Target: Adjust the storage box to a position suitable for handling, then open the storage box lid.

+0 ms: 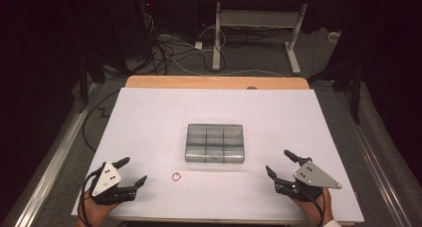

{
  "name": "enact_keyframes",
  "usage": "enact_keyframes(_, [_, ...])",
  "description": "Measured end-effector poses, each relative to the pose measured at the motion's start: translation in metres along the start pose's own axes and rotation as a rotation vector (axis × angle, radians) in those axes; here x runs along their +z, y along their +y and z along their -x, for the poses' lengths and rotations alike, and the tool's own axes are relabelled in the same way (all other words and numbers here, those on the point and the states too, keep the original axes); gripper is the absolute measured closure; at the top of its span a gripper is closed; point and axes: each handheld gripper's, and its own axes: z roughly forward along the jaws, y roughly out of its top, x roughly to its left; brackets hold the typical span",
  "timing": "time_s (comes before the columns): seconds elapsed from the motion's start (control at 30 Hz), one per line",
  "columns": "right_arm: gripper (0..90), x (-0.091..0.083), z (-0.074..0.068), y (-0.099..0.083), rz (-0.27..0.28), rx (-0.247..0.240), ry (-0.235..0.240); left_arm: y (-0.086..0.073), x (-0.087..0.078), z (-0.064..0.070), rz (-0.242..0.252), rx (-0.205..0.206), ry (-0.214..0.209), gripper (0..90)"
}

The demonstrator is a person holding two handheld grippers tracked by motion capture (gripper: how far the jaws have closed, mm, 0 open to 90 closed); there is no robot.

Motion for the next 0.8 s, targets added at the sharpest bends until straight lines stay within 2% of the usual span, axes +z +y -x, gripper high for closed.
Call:
enact_keyframes(0.1, [26.5,-0.001,-0.002,-0.005,-0.017,0.014,0.014,0.001,-0.002,0.001,-0.002,0.003,0.002,19.2])
enact_keyframes(0.2, [26.5,-0.001,-0.002,-0.005,-0.018,0.004,0.017,0.004,-0.001,0.002,0.007,-0.002,-0.002,19.1])
enact_keyframes(0.33, [26.5,-0.003,0.000,-0.005,-0.021,0.009,0.016,0.006,0.003,0.004,-0.013,0.014,-0.010,19.2])
enact_keyframes(0.53, [27.4,-0.001,-0.001,-0.004,-0.021,0.011,0.040,0.009,0.007,0.005,-0.035,0.012,-0.023,19.2])
enact_keyframes(0.57, [28.9,0.000,-0.001,-0.004,-0.022,0.012,0.048,0.010,0.008,0.005,-0.037,0.006,-0.024,19.6])
enact_keyframes(0.6, [31.9,0.001,-0.002,-0.005,-0.031,0.009,0.076,0.011,0.010,0.005,-0.042,-0.004,-0.026,19.6])
enact_keyframes(0.67, [34.2,0.002,-0.002,-0.005,-0.030,-0.006,0.079,0.014,0.014,0.006,-0.042,-0.016,-0.048,19.6])
enact_keyframes(0.73, [47.1,0.004,-0.001,-0.004,-0.033,-0.006,0.109,0.018,0.018,0.009,-0.046,-0.010,-0.068,19.6])
enact_keyframes(0.77, [57.6,0.007,-0.003,-0.001,-0.038,-0.011,0.110,0.021,0.020,0.010,-0.048,-0.010,-0.078,19.9])
enact_keyframes(0.8, [57.6,0.007,-0.003,-0.001,-0.038,-0.011,0.110,0.024,0.022,0.011,-0.052,-0.006,-0.091,19.9])
